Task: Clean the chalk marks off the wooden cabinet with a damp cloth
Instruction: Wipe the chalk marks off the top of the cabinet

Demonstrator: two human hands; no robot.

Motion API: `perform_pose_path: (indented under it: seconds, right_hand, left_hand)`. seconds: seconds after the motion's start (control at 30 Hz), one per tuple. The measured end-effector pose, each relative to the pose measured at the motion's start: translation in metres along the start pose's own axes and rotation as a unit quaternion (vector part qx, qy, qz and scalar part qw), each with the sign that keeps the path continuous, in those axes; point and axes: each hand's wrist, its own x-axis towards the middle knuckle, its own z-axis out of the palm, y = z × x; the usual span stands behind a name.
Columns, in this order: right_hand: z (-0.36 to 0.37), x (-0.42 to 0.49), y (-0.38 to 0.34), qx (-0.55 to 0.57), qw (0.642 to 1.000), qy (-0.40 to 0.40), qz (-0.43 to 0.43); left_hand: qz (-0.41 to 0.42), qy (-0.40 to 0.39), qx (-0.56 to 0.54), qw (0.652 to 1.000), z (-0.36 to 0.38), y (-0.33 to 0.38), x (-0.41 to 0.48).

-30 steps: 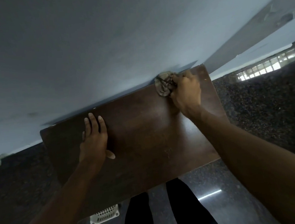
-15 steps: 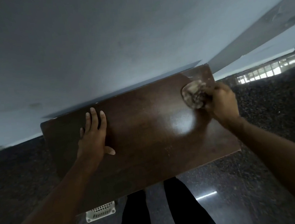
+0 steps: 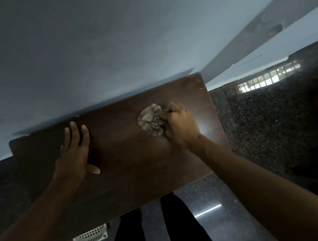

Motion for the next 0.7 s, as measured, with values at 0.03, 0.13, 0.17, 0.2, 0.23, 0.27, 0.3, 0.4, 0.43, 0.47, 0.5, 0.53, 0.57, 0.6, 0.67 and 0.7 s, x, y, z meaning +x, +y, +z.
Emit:
perform_pose_path:
  seconds: [0.03, 0.13, 0.17, 0.2, 0.23, 0.27, 0.3, 0.4, 0.43, 0.47, 0.5, 0.53, 0.57, 0.6, 0.67, 0.7]
  right_hand:
    - [-0.005, -0.003, 0.015, 0.003, 1.0, 0.011, 0.019]
    - [-0.026, 0.008, 0.058, -0.012, 0.986, 0.09, 0.14]
    - [-0.032, 0.016, 0.066, -0.025, 0.977, 0.112, 0.182]
    - [-0.037, 0.026, 0.07, -0.033, 0.967, 0.128, 0.219]
    - [-0.04, 0.035, 0.07, -0.031, 0.958, 0.142, 0.247]
    - [-0.04, 0.043, 0.067, -0.02, 0.95, 0.153, 0.27]
    - [-0.04, 0.049, 0.063, -0.007, 0.943, 0.162, 0.291]
    - [-0.033, 0.056, 0.046, 0.017, 0.933, 0.175, 0.314]
    - [-0.029, 0.054, 0.038, 0.017, 0.944, 0.166, 0.286]
    - [-0.023, 0.049, 0.028, 0.012, 0.96, 0.144, 0.239]
    - [-0.016, 0.042, 0.017, 0.006, 0.976, 0.114, 0.186]
    - [-0.008, 0.032, 0.005, 0.005, 0.988, 0.082, 0.133]
    - [-0.001, 0.021, -0.006, 0.006, 0.995, 0.05, 0.081]
    - [0.004, 0.01, -0.014, 0.004, 0.999, 0.023, 0.034]
    - [0.011, -0.006, -0.014, 0.003, 0.999, -0.012, -0.03]
    - [0.01, -0.01, -0.006, 0.013, 0.999, -0.019, -0.037]
  left_hand:
    - [0.001, -0.001, 0.001, 1.0, -0.001, 0.0, 0.0]
    - [0.002, 0.001, -0.002, 1.0, 0.0, -0.001, 0.0]
    - [0.002, 0.001, -0.003, 1.0, 0.0, -0.002, 0.0]
    - [0.004, 0.003, -0.002, 1.0, 0.001, -0.003, 0.001]
    - [0.006, 0.003, -0.003, 1.0, 0.001, -0.003, 0.001]
    - [0.006, 0.003, -0.003, 1.0, 0.0, -0.002, 0.001]
    - [0.004, 0.002, -0.004, 1.0, 0.0, -0.002, 0.0]
    - [-0.005, -0.004, -0.011, 1.0, -0.003, 0.002, -0.003]
    - [-0.006, -0.003, -0.01, 1.0, -0.003, 0.002, -0.003]
    - [-0.006, -0.003, -0.01, 1.0, -0.003, 0.001, -0.002]
    - [-0.005, -0.002, -0.01, 1.0, -0.003, 0.001, -0.002]
    - [-0.005, 0.0, -0.012, 1.0, -0.002, 0.001, -0.002]
    - [-0.009, 0.001, -0.013, 1.0, -0.002, 0.002, -0.001]
    - [-0.015, 0.001, -0.012, 1.0, -0.003, 0.003, -0.002]
    - [-0.023, -0.001, -0.01, 1.0, -0.004, 0.007, -0.003]
    - [-0.026, -0.003, -0.013, 1.0, -0.005, 0.008, -0.004]
